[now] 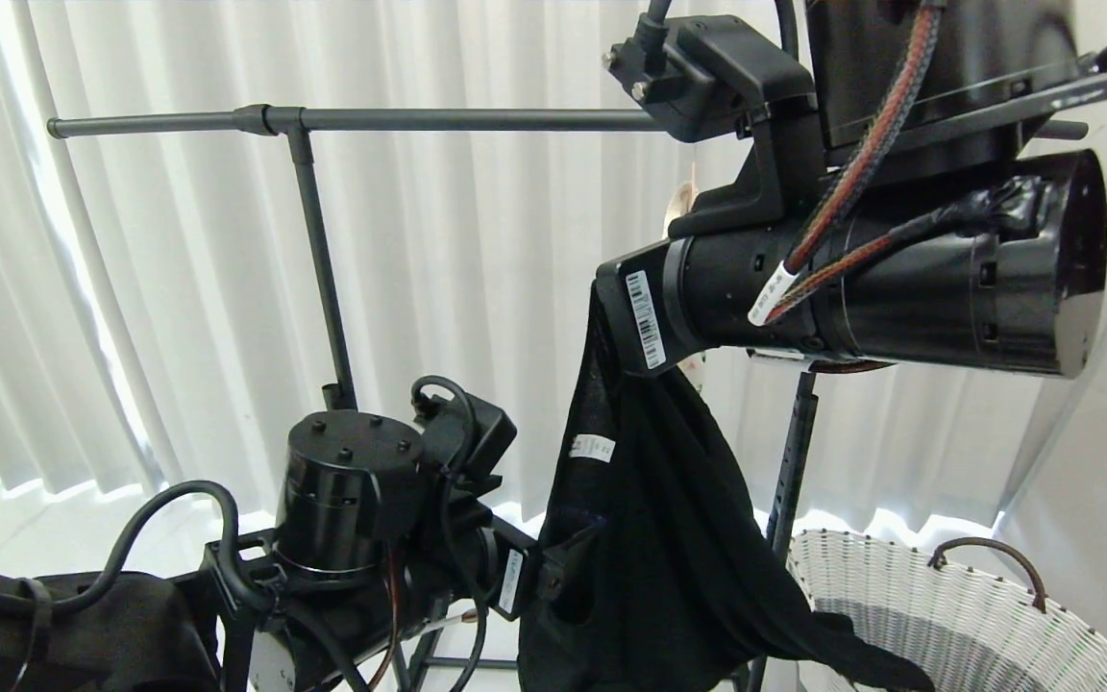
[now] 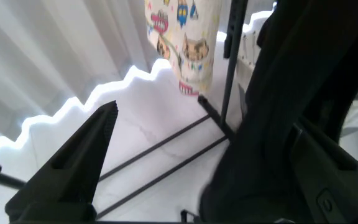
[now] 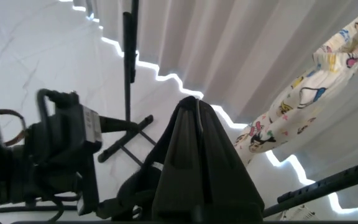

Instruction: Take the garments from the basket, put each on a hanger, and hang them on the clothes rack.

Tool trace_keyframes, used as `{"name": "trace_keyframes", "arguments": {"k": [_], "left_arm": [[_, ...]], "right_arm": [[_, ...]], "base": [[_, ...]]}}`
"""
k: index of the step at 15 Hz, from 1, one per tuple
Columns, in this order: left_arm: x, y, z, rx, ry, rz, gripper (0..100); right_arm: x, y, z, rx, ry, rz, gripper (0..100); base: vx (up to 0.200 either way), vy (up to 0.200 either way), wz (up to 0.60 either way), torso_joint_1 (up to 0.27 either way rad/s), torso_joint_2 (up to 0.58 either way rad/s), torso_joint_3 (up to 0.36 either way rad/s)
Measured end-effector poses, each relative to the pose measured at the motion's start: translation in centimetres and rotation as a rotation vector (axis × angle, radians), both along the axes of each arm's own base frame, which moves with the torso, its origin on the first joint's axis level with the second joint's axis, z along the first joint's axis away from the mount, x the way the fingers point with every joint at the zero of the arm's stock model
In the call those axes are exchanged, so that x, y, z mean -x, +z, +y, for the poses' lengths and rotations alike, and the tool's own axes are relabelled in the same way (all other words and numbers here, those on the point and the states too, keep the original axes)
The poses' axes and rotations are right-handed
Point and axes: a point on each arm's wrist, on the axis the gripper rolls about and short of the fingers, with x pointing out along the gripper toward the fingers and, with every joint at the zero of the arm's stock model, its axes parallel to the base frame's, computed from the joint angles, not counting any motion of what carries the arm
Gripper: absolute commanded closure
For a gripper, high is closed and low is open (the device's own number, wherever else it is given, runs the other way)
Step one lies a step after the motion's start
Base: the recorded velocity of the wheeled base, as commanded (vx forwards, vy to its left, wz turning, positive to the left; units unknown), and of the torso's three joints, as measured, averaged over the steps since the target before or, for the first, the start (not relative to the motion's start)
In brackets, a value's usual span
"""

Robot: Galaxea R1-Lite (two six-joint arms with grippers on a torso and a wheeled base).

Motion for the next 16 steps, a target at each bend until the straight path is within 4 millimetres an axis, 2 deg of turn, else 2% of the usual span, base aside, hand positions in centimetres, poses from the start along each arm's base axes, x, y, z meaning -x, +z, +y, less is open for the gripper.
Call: {"name": "trace_keyframes", "arguments": {"k": [3, 4, 9, 12, 14, 16], "left_arm": [[0.2, -0.6, 0.3, -0.037, 0.053, 0.0, 0], [0.2, -0.7, 0.4, -0.042, 0.057, 0.003, 100], [0.3, -1.0, 0.5, -0.058, 0.076, 0.006, 100], [0.6, -1.7, 1.4, -0.139, 0.254, -0.04, 100], [0.7, -1.4, 1.9, -0.128, 0.323, -0.089, 100], [-0.3, -0.4, 3.7, -0.105, 0.429, -0.123, 100]], "right_arm": [[0.1, 0.0, 0.1, 0.0, 0.006, 0.0, 100], [0.2, 0.0, 0.1, 0.001, 0.009, 0.001, 100], [0.4, -0.1, 0.3, -0.005, 0.012, 0.01, 100], [0.3, -0.6, 0.2, -0.039, -0.017, 0.061, 100], [0.1, -1.1, 0.3, -0.038, -0.03, 0.073, 100], [-0.1, -1.1, 0.8, -0.065, -0.029, 0.058, 100]], "base": [[0.0, 0.0, 0.0, 0.0, 0.0, 0.0], [0.0, 0.0, 0.0, 0.0, 0.0, 0.0], [0.0, 0.0, 0.0, 0.0, 0.0, 0.0], [0.0, 0.0, 0.0, 0.0, 0.0, 0.0], [0.0, 0.0, 0.0, 0.0, 0.0, 0.0], [0.0, 0.0, 0.0, 0.0, 0.0, 0.0]]}}
